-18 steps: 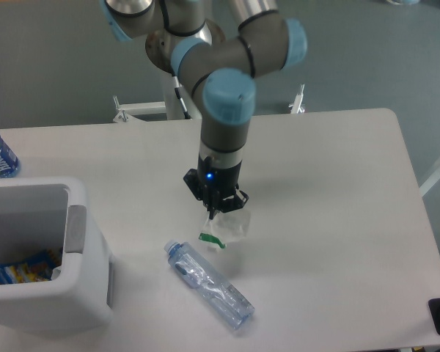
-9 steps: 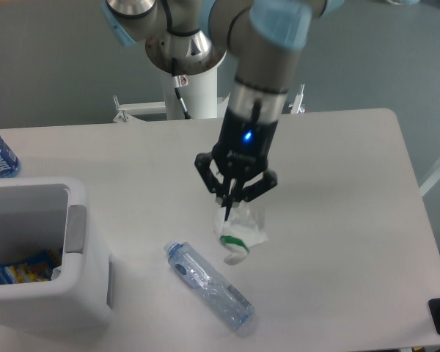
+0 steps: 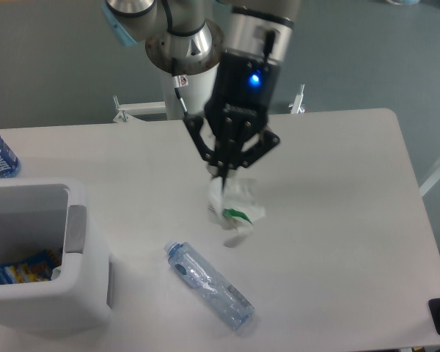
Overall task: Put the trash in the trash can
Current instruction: 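Lift the paper cup and carry it over the white trash bin, then open the gripper to drop the paper cup into the bin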
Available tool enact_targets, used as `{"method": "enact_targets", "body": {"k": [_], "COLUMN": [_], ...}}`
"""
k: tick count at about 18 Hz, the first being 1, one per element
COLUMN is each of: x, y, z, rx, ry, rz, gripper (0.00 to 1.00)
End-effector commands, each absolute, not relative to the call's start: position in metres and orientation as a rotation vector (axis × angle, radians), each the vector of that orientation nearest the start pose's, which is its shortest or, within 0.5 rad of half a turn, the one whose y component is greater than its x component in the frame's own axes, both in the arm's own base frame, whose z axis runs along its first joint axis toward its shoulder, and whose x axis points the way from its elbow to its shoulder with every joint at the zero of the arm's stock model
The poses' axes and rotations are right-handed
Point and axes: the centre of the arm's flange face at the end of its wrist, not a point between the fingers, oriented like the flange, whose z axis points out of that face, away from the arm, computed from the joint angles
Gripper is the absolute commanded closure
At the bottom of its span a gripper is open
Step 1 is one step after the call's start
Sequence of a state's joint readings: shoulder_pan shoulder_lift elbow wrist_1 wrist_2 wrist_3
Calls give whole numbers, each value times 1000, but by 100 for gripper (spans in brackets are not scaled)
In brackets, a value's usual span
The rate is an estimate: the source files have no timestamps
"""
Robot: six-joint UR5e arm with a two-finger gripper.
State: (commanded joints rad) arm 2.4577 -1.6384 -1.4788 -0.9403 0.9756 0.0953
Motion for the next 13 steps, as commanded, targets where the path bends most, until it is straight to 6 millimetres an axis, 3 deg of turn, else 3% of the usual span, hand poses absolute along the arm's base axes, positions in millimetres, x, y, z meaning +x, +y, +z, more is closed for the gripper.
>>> {"method": "enact_targets", "body": {"k": [4, 8, 13], "x": [-254, -189, -137], "y": [525, 569, 597], "z": [588, 562, 539], "rx": [-2239, -2314, -2390], "ry": [-578, -437, -366], "rz": [-323, -398, -422], "gripper": [100, 100, 100]}}
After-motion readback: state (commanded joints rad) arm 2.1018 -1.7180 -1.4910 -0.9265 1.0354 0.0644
